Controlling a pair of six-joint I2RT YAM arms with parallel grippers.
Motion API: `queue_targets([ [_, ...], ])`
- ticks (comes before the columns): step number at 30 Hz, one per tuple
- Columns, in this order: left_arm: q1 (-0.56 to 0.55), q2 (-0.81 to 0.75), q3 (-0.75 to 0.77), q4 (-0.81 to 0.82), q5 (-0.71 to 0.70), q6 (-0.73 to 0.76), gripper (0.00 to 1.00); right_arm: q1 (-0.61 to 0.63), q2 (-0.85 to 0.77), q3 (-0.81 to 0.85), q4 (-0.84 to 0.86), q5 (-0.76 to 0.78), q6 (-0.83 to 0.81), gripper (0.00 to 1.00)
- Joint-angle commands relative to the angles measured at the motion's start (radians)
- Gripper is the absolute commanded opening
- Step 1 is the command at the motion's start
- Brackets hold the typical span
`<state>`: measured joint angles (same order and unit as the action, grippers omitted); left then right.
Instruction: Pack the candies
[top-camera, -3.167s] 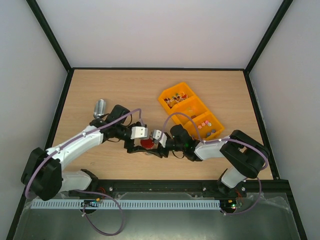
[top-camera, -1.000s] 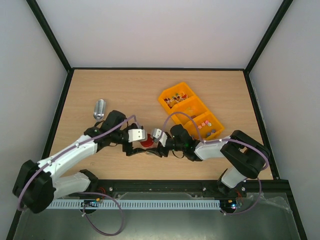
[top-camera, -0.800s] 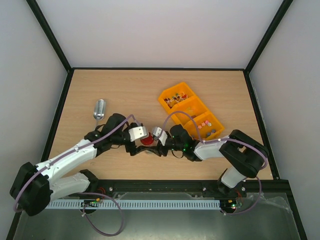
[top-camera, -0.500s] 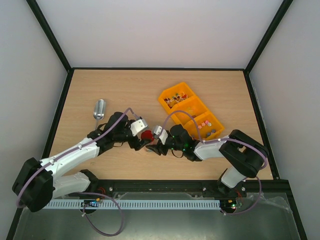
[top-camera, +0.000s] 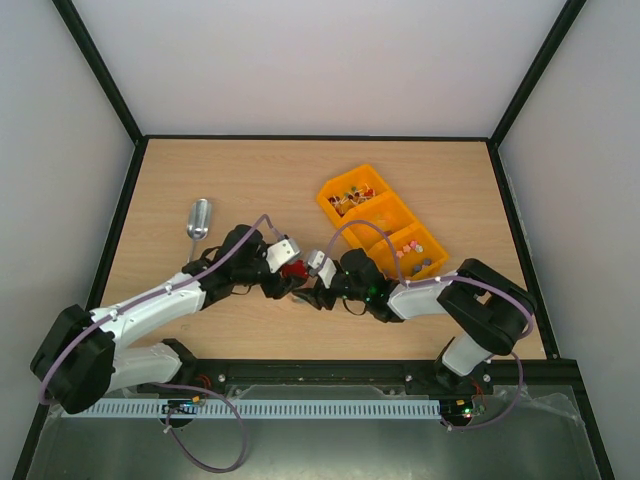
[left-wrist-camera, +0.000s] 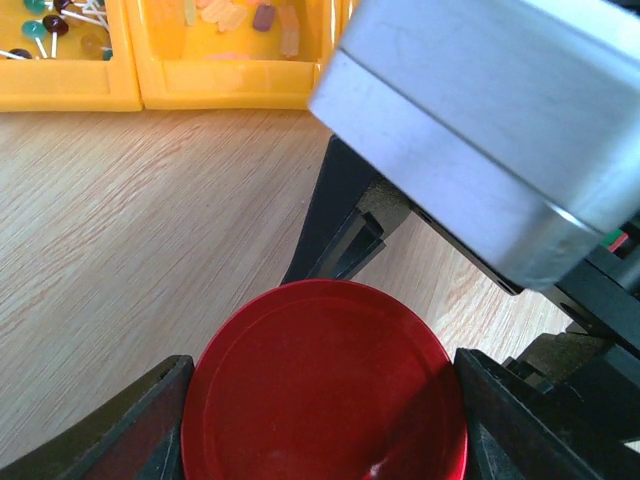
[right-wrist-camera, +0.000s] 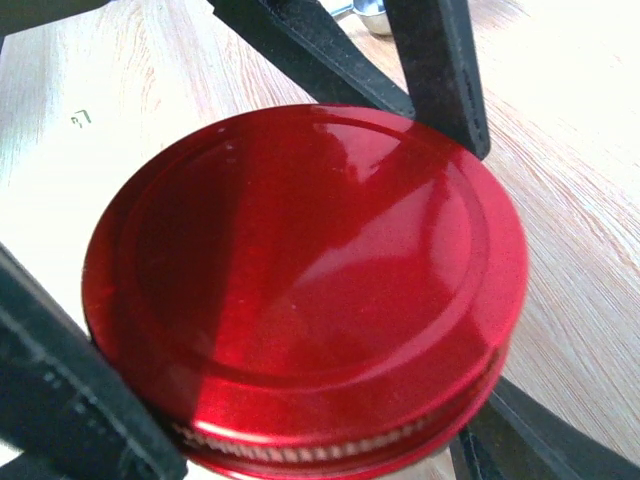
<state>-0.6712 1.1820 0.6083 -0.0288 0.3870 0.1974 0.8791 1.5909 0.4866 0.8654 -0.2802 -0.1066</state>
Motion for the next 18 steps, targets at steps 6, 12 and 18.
queue_targets([
  [6,-0.001,-0.037,0.013,-0.127,0.138,0.277,0.51,-0.002,0.004,-0.028,-0.004,-0.064,-0.038,0.47],
  [12,0.005,-0.034,0.043,-0.372,0.281,0.708,0.47,-0.003,0.007,-0.032,-0.003,-0.147,-0.094,0.45],
  [18,0.04,0.109,0.175,-0.595,0.354,0.94,0.48,-0.003,0.014,-0.024,-0.003,-0.188,-0.153,0.44],
])
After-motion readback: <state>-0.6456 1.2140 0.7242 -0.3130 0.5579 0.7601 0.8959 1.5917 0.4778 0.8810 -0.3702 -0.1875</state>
